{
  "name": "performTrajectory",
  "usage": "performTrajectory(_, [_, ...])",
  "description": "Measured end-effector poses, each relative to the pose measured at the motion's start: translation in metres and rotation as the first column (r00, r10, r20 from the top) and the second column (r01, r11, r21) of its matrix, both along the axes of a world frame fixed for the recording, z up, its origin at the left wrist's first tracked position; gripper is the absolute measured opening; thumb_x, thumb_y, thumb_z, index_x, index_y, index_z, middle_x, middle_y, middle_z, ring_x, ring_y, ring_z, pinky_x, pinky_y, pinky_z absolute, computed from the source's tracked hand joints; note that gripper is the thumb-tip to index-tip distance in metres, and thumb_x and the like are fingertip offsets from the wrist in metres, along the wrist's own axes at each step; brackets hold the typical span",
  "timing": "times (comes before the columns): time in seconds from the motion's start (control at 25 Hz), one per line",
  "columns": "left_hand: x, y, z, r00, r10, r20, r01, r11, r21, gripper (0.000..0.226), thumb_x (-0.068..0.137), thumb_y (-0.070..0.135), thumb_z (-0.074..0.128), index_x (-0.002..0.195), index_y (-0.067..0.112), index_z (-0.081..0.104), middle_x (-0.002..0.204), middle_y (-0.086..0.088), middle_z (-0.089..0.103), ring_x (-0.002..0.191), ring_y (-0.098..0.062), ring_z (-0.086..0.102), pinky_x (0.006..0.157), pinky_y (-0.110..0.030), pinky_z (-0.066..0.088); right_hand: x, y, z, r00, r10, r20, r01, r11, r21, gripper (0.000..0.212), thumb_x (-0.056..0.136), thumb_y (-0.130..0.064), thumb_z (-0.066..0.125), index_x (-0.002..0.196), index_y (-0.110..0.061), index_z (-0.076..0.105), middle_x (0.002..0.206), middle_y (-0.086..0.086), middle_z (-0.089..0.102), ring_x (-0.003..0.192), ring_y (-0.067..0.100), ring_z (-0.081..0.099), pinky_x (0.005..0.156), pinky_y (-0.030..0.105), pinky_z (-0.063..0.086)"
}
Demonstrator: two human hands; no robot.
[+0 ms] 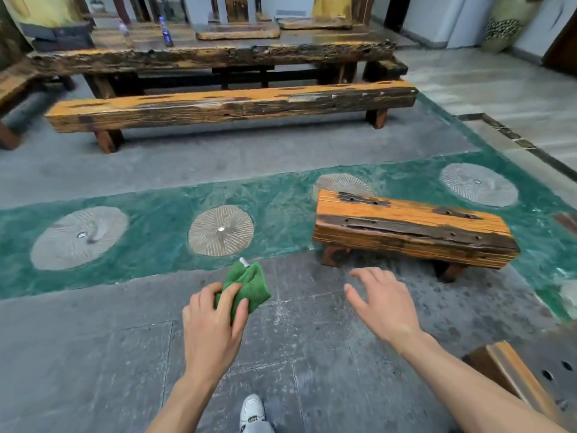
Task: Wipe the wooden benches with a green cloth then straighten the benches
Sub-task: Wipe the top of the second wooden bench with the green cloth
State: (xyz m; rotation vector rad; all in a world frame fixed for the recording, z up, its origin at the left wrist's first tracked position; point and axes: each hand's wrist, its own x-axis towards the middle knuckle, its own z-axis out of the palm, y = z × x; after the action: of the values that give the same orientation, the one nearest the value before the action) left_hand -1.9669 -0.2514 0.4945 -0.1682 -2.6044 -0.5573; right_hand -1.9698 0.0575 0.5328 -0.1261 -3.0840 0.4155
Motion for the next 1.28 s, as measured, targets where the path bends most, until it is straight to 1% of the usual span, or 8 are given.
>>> performTrajectory(0.2, [-0.152, -0.019, 0.009, 0.985, -0.170, 0.007, 0.170, 0.984, -0.052, 0.042, 0.096, 0.043, 0.046, 0.114, 0.012, 0.068, 0.108, -0.013, 0.059, 0.090, -0.034, 0.053, 0.072, -0.043, 0.043, -0.109, -0.023, 0.009, 0.986, -0.162, -0.032, 0.161, 0.986, -0.046, 0.042, 0.098, -0.053, 0.042, 0.133, -0.033, 0.053, 0.135, -0.010, 0.055, 0.126, 0.017, 0.046, 0.102, 0.039, 0.037])
performTrajectory(0.36, [-0.258, 0.004, 0.013, 0.961, -0.277, 0.019, 0.278, 0.959, -0.054, 0.042, 0.098, 0.043, 0.046, 0.115, 0.010, 0.067, 0.107, -0.013, 0.057, 0.092, -0.034, 0.054, 0.076, -0.044, 0.043, -0.172, -0.019, 0.006, 0.966, -0.257, -0.038, 0.254, 0.965, -0.057, 0.044, 0.097, -0.054, 0.041, 0.133, -0.031, 0.053, 0.134, -0.007, 0.056, 0.125, 0.020, 0.046, 0.102, 0.042, 0.038])
performTrajectory(0.48, [-0.330, 0.045, 0.011, 0.924, -0.379, 0.058, 0.382, 0.923, -0.054, 0.041, 0.098, 0.043, 0.046, 0.116, 0.013, 0.065, 0.109, -0.012, 0.056, 0.095, -0.033, 0.054, 0.077, -0.046, 0.045, -0.218, -0.003, -0.005, 0.941, -0.338, -0.033, 0.335, 0.939, -0.079, 0.045, 0.097, -0.054, 0.041, 0.133, -0.030, 0.053, 0.134, -0.006, 0.055, 0.125, 0.021, 0.046, 0.102, 0.042, 0.038])
performTrajectory(0.6, [-0.406, 0.099, 0.002, 0.883, -0.464, 0.067, 0.468, 0.881, -0.064, 0.039, 0.098, 0.043, 0.046, 0.116, 0.014, 0.066, 0.108, -0.011, 0.057, 0.095, -0.032, 0.055, 0.077, -0.045, 0.045, -0.273, 0.032, -0.025, 0.918, -0.398, 0.001, 0.396, 0.914, -0.091, 0.045, 0.097, -0.054, 0.042, 0.133, -0.031, 0.054, 0.134, -0.006, 0.055, 0.125, 0.021, 0.046, 0.101, 0.042, 0.038])
performTrajectory(0.8, [-0.524, 0.188, -0.016, 0.834, -0.534, 0.140, 0.551, 0.822, -0.146, 0.039, 0.099, 0.044, 0.045, 0.116, 0.015, 0.065, 0.107, -0.012, 0.057, 0.088, -0.033, 0.054, 0.071, -0.042, 0.047, -0.377, 0.106, -0.056, 0.882, -0.462, 0.094, 0.471, 0.873, -0.126, 0.046, 0.098, -0.055, 0.038, 0.135, -0.031, 0.050, 0.135, -0.006, 0.054, 0.126, 0.021, 0.045, 0.102, 0.042, 0.038])
performTrajectory(0.92, [-0.592, 0.229, -0.021, 0.787, -0.583, 0.204, 0.616, 0.763, -0.195, 0.041, 0.099, 0.045, 0.043, 0.117, 0.016, 0.066, 0.109, -0.010, 0.057, 0.091, -0.031, 0.055, 0.073, -0.042, 0.046, -0.435, 0.137, -0.064, 0.858, -0.493, 0.147, 0.511, 0.849, -0.136, 0.047, 0.099, -0.054, 0.037, 0.138, -0.030, 0.047, 0.137, -0.004, 0.052, 0.128, 0.021, 0.043, 0.102, 0.041, 0.036])
performTrajectory(1.08, [-0.673, 0.282, -0.041, 0.734, -0.622, 0.273, 0.676, 0.706, -0.211, 0.042, 0.100, 0.046, 0.041, 0.120, 0.016, 0.064, 0.112, -0.010, 0.055, 0.095, -0.031, 0.051, 0.077, -0.044, 0.043, -0.487, 0.169, -0.086, 0.794, -0.572, 0.206, 0.602, 0.789, -0.126, 0.048, 0.100, -0.053, 0.038, 0.141, -0.028, 0.046, 0.141, -0.001, 0.050, 0.129, 0.023, 0.042, 0.104, 0.043, 0.035])
performTrajectory(1.28, [-0.774, 0.342, -0.100, 0.596, -0.719, 0.358, 0.802, 0.551, -0.229, 0.044, 0.100, 0.046, 0.039, 0.120, 0.016, 0.064, 0.112, -0.012, 0.056, 0.096, -0.034, 0.051, 0.076, -0.045, 0.044, -0.548, 0.186, -0.147, 0.660, -0.693, 0.291, 0.740, 0.667, -0.089, 0.050, 0.100, -0.052, 0.037, 0.142, -0.027, 0.043, 0.143, 0.003, 0.047, 0.130, 0.028, 0.041, 0.104, 0.047, 0.036])
